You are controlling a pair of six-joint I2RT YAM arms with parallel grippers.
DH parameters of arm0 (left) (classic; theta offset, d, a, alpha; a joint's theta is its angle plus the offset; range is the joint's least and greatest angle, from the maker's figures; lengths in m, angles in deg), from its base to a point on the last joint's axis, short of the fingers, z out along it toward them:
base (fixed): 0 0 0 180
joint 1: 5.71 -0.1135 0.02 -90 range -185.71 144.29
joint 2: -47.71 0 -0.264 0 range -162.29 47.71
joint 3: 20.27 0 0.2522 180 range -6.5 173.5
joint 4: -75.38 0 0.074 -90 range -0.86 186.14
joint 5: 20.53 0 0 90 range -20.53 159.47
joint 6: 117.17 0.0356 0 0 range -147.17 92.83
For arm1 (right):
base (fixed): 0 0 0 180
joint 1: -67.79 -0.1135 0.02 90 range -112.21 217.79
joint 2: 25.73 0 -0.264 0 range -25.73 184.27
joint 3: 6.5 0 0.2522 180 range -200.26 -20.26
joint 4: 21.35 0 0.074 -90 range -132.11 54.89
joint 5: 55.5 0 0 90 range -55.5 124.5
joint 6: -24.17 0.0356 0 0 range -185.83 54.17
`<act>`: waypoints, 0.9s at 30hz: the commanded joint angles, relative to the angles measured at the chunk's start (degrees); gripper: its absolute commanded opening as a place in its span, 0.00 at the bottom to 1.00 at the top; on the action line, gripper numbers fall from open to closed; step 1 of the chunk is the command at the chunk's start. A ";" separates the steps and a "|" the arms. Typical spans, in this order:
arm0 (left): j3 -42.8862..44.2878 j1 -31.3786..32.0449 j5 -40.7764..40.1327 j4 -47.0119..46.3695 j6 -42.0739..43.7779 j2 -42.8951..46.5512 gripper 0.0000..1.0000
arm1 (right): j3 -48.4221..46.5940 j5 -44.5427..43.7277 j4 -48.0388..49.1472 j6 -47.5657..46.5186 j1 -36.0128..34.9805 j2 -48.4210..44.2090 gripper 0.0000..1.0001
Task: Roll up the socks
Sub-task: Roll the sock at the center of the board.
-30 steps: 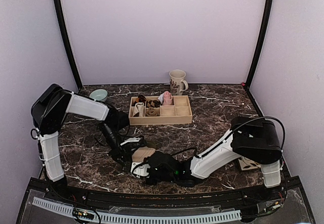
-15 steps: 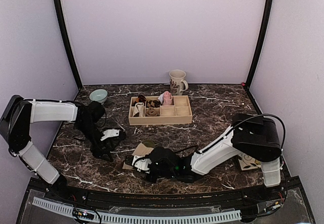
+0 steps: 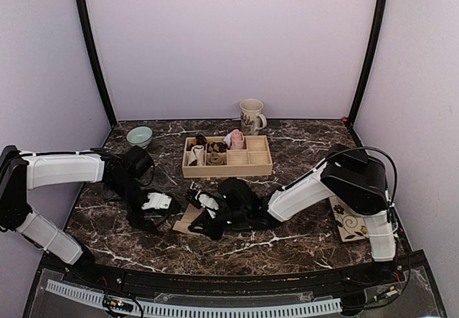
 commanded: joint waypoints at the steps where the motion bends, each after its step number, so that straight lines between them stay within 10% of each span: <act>1: -0.36 8.25 -5.84 -1.90 1.86 0.20 0.69 | 0.19 5.74 -12.45 8.28 3.42 6.56 0.00; 27: -3.56 13.64 -5.26 -20.05 -2.92 -4.99 0.58 | -5.07 14.61 -19.19 14.43 6.83 12.43 0.00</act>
